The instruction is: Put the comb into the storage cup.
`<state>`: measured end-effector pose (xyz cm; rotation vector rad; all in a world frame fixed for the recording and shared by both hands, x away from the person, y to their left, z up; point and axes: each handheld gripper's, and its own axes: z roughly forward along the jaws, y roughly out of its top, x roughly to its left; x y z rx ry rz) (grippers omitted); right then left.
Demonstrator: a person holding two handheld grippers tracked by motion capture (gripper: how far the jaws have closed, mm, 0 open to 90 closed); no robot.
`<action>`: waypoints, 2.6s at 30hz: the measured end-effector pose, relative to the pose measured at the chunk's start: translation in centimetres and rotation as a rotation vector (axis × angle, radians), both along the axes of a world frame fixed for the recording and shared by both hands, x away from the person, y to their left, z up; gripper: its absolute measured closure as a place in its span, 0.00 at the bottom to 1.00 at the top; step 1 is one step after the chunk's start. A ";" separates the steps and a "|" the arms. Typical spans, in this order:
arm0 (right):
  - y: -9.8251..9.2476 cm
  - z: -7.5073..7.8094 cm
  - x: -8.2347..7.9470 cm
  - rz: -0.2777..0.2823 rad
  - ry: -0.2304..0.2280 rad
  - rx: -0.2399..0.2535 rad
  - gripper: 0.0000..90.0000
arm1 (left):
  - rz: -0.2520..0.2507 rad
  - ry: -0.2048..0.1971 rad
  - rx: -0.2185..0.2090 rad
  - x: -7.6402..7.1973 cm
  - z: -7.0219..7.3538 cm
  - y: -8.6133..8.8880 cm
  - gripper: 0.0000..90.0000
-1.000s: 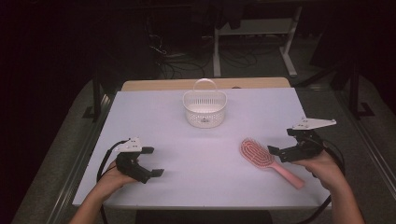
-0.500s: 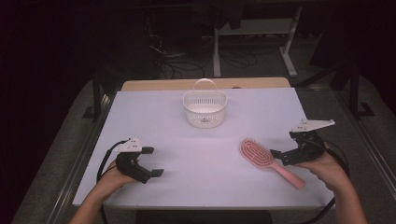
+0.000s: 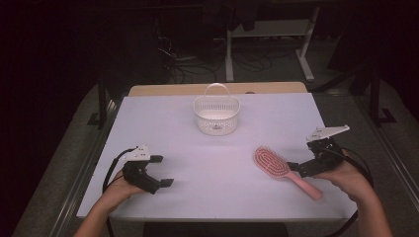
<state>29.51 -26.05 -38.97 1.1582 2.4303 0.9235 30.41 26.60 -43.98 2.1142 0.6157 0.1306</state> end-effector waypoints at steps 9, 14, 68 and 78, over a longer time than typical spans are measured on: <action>0.4 -0.2 0.2 0.019 0.034 -0.047 0.00 | 0.001 0.002 -0.003 0.0 -0.1 0.0 0.00; 0.6 -0.5 0.4 0.027 0.052 -0.060 0.00 | 0.001 0.003 -0.004 0.0 -0.1 -0.1 0.00; 2.4 -3.2 1.4 0.085 0.237 -0.230 0.00 | 0.002 0.002 0.002 -0.1 -0.1 -0.1 0.00; 2.5 -3.7 1.5 0.086 0.256 -0.240 0.02 | 0.002 0.001 0.004 -0.1 -0.1 -0.1 0.00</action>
